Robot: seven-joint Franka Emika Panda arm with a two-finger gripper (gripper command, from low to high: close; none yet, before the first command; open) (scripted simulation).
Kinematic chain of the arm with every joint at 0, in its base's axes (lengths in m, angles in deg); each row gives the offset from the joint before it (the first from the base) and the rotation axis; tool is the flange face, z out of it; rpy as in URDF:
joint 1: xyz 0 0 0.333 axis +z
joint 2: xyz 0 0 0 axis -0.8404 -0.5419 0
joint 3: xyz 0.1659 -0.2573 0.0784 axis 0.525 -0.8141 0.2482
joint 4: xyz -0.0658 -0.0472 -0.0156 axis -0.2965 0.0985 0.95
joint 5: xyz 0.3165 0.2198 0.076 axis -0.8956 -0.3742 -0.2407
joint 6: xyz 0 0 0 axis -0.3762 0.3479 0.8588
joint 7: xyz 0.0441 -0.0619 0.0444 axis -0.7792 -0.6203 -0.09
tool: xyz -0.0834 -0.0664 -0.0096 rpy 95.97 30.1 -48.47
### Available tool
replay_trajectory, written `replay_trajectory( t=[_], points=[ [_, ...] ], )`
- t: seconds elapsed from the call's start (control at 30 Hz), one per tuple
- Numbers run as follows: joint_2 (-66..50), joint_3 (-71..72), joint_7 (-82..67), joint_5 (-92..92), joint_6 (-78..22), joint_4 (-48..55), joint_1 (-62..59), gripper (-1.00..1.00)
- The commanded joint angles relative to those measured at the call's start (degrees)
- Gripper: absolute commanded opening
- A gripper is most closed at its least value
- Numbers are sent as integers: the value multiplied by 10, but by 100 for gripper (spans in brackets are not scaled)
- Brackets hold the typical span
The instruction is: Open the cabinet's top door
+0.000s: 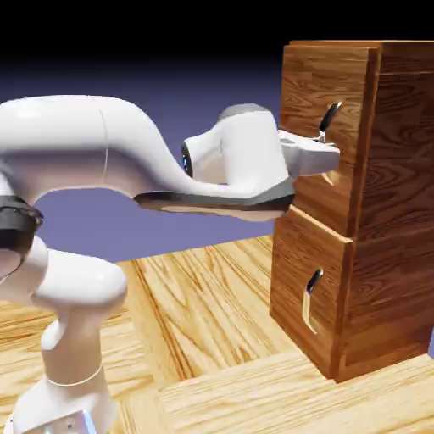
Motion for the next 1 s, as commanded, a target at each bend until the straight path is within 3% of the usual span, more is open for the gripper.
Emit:
replay_trajectory(
  t=[0.0, 0.47, 0.97],
  points=[
    [-2, 19, 0, -13, -9, -11, -21, -100],
    [38, 291, -67, -278, -132, -150, -264, -100],
    [90, 570, -174, -650, -422, -206, -296, -100]
  ],
)
